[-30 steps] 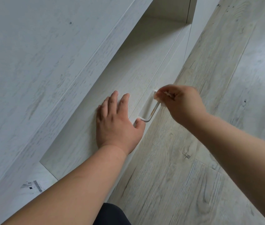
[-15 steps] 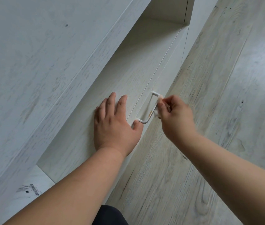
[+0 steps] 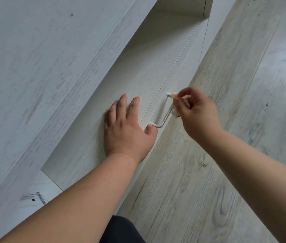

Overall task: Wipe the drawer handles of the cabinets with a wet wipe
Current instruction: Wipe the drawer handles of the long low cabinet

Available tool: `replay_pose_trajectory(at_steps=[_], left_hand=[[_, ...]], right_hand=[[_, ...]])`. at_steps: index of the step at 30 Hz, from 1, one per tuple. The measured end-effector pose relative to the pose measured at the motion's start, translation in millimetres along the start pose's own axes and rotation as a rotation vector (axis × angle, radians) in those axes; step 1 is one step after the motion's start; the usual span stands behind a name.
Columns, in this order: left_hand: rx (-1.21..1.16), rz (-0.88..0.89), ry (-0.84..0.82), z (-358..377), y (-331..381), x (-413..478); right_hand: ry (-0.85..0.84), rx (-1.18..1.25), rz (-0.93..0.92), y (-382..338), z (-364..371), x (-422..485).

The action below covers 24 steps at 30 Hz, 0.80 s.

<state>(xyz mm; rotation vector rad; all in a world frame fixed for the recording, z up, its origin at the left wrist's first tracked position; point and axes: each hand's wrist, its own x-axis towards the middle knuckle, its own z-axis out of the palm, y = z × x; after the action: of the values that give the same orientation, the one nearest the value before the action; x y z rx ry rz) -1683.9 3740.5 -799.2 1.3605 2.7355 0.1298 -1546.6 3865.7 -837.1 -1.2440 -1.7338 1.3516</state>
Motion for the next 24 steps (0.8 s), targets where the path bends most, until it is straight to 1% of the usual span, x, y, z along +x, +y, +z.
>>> replay_pose_trajectory(at_steps=[5, 7, 10, 14, 17, 19, 22, 24], left_hand=[[0.005, 0.003, -0.017, -1, 0, -1], [0.004, 0.003, -0.014, -2, 0, -1], [0.010, 0.007, -0.020, -3, 1, 0], [-0.004, 0.012, -0.028, -4, 0, -1], [-0.019, 0.016, -0.022, -4, -1, 0], [-0.021, 0.015, -0.025, -4, -1, 0], [-0.012, 0.016, -0.030, -4, -1, 0], [-0.016, 0.018, -0.028, -5, -1, 0]], right_hand=[[-0.140, -0.021, -0.038, 2, 12, -19], [-0.144, -0.043, -0.035, 0, 8, -12], [-0.125, -0.014, -0.031, 0, 4, -5], [-0.216, -0.083, -0.085, 2, 13, -25], [-0.159, -0.030, -0.037, 0, 8, -14], [-0.131, -0.021, -0.037, 1, 9, -15], [-0.194, -0.102, -0.098, 3, 17, -31], [-0.220, -0.093, -0.090, 1, 16, -32]])
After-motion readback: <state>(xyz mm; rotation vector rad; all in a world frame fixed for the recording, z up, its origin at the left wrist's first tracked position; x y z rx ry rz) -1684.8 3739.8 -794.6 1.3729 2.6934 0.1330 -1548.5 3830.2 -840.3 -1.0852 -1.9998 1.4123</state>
